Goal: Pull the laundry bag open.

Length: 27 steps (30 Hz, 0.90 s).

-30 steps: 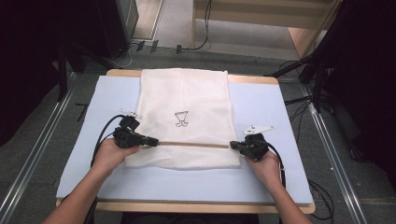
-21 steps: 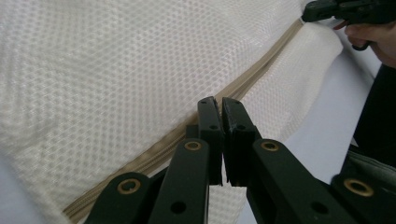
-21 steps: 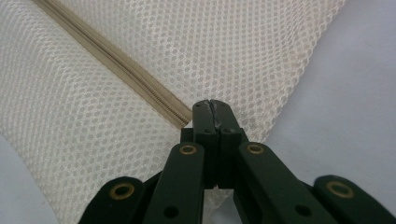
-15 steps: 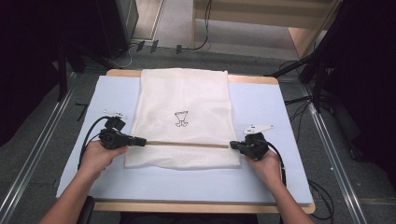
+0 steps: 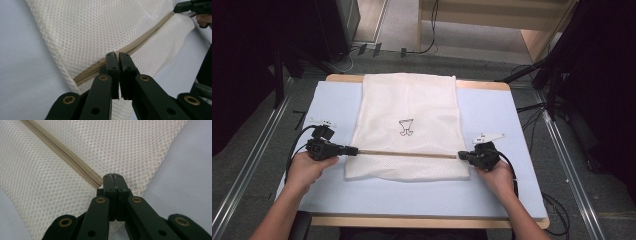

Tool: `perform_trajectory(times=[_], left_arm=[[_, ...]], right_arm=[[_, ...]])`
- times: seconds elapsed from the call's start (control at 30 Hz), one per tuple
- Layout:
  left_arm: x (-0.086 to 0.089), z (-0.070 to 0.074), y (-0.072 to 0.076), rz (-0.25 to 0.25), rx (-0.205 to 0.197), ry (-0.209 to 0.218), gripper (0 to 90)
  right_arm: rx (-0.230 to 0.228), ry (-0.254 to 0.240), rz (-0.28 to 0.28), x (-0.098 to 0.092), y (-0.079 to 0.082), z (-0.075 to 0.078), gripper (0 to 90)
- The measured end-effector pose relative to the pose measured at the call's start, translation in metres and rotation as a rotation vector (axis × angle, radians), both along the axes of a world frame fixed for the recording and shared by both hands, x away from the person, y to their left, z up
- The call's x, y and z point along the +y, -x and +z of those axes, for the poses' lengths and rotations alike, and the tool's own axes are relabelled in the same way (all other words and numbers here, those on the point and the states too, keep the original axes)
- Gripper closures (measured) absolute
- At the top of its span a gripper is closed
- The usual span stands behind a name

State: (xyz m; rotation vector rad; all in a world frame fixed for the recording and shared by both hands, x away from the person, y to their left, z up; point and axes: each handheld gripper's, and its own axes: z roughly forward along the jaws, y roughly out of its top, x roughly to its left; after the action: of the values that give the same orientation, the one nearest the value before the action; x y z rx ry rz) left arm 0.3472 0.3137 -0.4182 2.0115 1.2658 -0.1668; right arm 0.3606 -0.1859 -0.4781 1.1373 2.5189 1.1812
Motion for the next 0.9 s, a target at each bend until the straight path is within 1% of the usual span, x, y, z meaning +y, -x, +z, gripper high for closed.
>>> perform_trajectory(times=[0.07, 0.17, 0.2, 0.23, 0.3, 0.33, 0.4, 0.43, 0.53, 0.6, 0.63, 0.7, 0.8, 0.83, 0.9], left_arm=[[0.005, 0.000, 0.001, 0.008, -0.004, -0.003, 88.6], [0.008, 0.001, 0.002, 0.014, -0.003, 0.000, 88.5], [0.009, 0.001, 0.002, 0.017, -0.006, -0.003, 88.5], [0.011, 0.001, 0.003, 0.021, -0.014, -0.017, 88.5], [0.013, 0.001, 0.003, 0.022, -0.014, -0.014, 88.5], [0.015, 0.001, 0.004, 0.031, -0.016, -0.025, 88.5], [0.021, 0.001, 0.004, 0.044, -0.015, -0.022, 88.5], [0.021, 0.001, 0.004, 0.044, -0.015, -0.022, 88.5], [0.029, 0.001, 0.007, 0.059, -0.012, -0.011, 88.5], [0.030, 0.001, 0.007, 0.060, -0.018, -0.012, 88.4], [0.031, 0.002, 0.008, 0.062, -0.019, -0.006, 88.5], [0.032, 0.002, 0.008, 0.063, -0.021, -0.011, 88.5], [0.034, 0.000, 0.007, 0.067, -0.010, -0.019, 88.5], [0.035, -0.001, 0.007, 0.079, -0.010, -0.030, 88.5], [0.037, -0.002, 0.007, 0.080, -0.008, -0.029, 88.5]], right_arm=[[0.000, 0.001, 0.001, 0.000, 0.000, 0.000, 90.0], [0.000, 0.001, 0.005, 0.000, 0.000, 0.000, 90.0], [0.000, 0.001, 0.005, 0.000, 0.000, 0.000, 90.0], [0.001, 0.001, 0.006, 0.000, -0.001, 0.000, 90.0], [0.002, 0.000, 0.005, 0.000, -0.001, 0.000, 90.0], [0.003, -0.001, 0.006, -0.001, -0.001, 0.000, 90.0], [0.005, 0.000, 0.007, -0.001, -0.001, 0.000, 90.0], [0.006, -0.001, 0.006, -0.001, -0.001, 0.000, 90.0], [0.010, 0.000, 0.007, 0.000, -0.001, 0.001, 90.0], [0.007, 0.005, 0.013, 0.000, -0.002, 0.001, 90.0], [0.007, 0.007, 0.012, 0.000, -0.002, 0.001, 90.0], [0.009, 0.004, 0.015, 0.000, -0.002, 0.001, 90.0], [0.011, 0.002, 0.009, 0.000, -0.002, 0.001, 90.0], [0.009, 0.006, 0.012, 0.000, -0.002, 0.001, 90.0], [0.009, 0.005, 0.013, 0.000, -0.002, 0.001, 90.0]])
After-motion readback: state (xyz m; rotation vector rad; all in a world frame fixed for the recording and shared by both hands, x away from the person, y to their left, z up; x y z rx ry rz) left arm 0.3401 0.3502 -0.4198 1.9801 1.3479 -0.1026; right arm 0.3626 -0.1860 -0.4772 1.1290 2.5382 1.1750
